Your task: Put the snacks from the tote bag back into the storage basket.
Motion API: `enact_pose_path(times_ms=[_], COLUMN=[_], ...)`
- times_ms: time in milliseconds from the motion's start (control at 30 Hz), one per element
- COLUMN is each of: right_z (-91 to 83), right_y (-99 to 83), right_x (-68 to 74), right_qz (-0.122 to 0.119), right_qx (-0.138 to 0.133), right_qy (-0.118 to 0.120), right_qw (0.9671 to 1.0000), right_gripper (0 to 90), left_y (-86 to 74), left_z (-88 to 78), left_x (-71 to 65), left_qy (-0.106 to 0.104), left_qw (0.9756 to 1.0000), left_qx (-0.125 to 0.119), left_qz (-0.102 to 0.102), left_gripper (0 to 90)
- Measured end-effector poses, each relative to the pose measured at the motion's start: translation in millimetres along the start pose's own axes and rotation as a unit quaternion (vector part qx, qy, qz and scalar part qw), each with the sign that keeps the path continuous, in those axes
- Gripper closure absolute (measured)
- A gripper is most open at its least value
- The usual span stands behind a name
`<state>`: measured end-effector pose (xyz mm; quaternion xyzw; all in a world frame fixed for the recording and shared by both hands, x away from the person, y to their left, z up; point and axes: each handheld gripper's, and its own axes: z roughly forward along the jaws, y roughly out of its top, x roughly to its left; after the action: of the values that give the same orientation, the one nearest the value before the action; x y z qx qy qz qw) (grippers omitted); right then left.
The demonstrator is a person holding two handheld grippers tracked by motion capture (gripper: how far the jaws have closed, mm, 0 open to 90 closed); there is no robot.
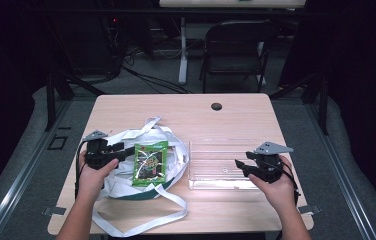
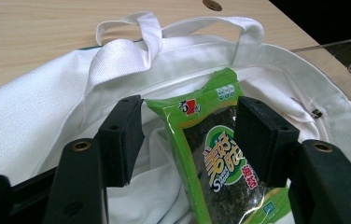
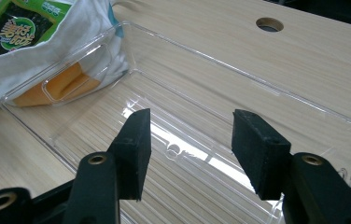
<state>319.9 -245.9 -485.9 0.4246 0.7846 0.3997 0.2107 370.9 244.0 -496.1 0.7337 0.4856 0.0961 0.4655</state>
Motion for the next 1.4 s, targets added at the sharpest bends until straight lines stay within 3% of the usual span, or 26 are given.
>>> enact_pose_path(times_ms=[167, 467, 833, 1067, 1400], right_z=[0.5, 4.0, 5.5, 2.6, -3.0], right_y=[-1.5, -1.2, -2.2, -5.3, -9.8], right_x=[-0.7, 5.7, 11.5, 15.0, 15.9], right_qz=[0.009, 0.001, -0.009, -0.013, -0.004], right_qx=[-0.005, 0.0, 0.005, 0.006, 0.004], right_qy=[-0.002, -0.002, 0.0, -0.004, -0.012], right_qw=[0.9999, 1.0, 0.9999, 0.9999, 0.9999], right_gripper=[44.5, 44.3, 44.1, 44.2, 44.2], left_y=[-1.0, -3.8, -4.4, -2.5, -0.3], left_z=[0.9, 9.0, 17.6, 26.7, 40.0], left_x=[1.6, 3.6, 4.3, 6.6, 11.6], left_qy=[-0.013, -0.025, -0.028, -0.032, -0.044], left_qw=[0.9997, 0.9978, 0.9957, 0.9932, 0.9901], left_qx=[0.004, 0.044, 0.071, 0.084, 0.101], left_qz=[-0.019, -0.043, -0.052, -0.075, -0.087], left_gripper=[45.2, 39.4, 36.0, 34.4, 34.2])
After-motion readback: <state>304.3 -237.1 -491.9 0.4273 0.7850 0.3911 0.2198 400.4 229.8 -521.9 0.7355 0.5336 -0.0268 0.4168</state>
